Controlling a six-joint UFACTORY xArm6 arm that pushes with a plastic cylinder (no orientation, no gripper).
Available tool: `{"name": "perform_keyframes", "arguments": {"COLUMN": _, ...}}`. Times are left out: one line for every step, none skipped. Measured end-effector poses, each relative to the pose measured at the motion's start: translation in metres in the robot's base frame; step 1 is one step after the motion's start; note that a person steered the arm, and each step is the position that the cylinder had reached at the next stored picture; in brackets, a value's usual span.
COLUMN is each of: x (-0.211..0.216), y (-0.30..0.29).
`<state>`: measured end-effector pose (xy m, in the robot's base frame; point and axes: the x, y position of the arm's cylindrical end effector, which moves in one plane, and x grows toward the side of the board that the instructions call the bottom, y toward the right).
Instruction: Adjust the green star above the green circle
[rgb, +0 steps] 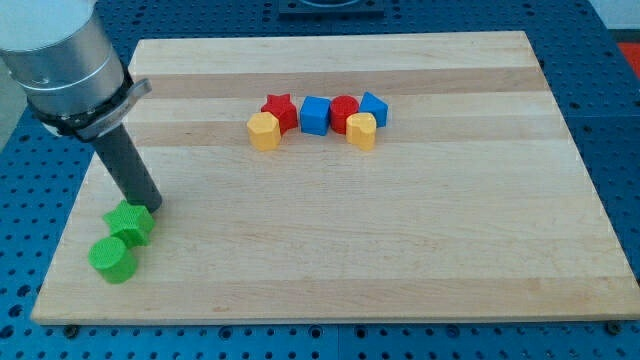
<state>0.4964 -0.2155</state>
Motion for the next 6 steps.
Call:
{"name": "perform_keyframes", "arguments": {"x": -0.007, "y": 0.001}}
{"name": "perform_keyframes", "arguments": {"x": -0.031, "y": 0.022}}
{"name": "perform_keyframes", "arguments": {"x": -0.030, "y": 0.045}}
{"name": "perform_keyframes", "arguments": {"x": -0.010, "y": 0.053}}
{"name": "perform_keyframes", "arguments": {"x": 0.014, "y": 0.060}}
{"name": "perform_keyframes", "arguments": {"x": 0.034, "y": 0.061}}
